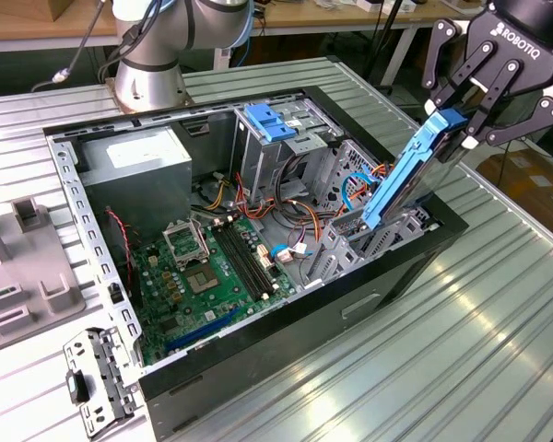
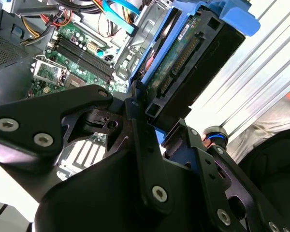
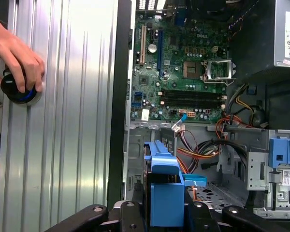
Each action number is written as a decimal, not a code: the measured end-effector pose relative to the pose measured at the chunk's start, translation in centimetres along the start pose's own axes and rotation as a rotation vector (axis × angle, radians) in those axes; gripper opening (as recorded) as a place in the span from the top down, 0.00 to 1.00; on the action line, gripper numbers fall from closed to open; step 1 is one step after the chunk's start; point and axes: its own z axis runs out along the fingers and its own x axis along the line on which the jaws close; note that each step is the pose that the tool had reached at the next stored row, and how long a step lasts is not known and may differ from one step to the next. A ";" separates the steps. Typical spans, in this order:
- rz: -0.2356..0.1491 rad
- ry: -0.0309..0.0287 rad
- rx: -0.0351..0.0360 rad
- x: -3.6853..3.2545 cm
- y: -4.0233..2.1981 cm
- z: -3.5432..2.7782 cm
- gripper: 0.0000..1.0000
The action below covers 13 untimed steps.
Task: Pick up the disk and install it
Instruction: 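Insert the disk into the insertion slot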
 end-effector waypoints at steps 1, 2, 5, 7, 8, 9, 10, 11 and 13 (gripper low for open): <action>0.000 0.0000 0.0000 0.00 0.11 0.01 0.63; 0.000 -0.0001 0.0000 0.00 0.29 0.04 0.63; 0.001 0.0001 0.0001 -0.02 0.71 0.10 0.63; 0.005 -0.0004 0.0004 -0.01 1.05 0.24 0.63; 0.014 -0.0006 0.0010 -0.02 1.15 0.29 0.63; 0.026 -0.0013 0.0019 -0.02 1.23 0.36 0.63; 0.035 -0.0018 0.0025 -0.02 1.34 0.41 0.63; 0.039 -0.0024 0.0028 -0.03 1.42 0.44 0.63; 0.048 -0.0052 0.0035 -0.04 1.62 0.53 0.63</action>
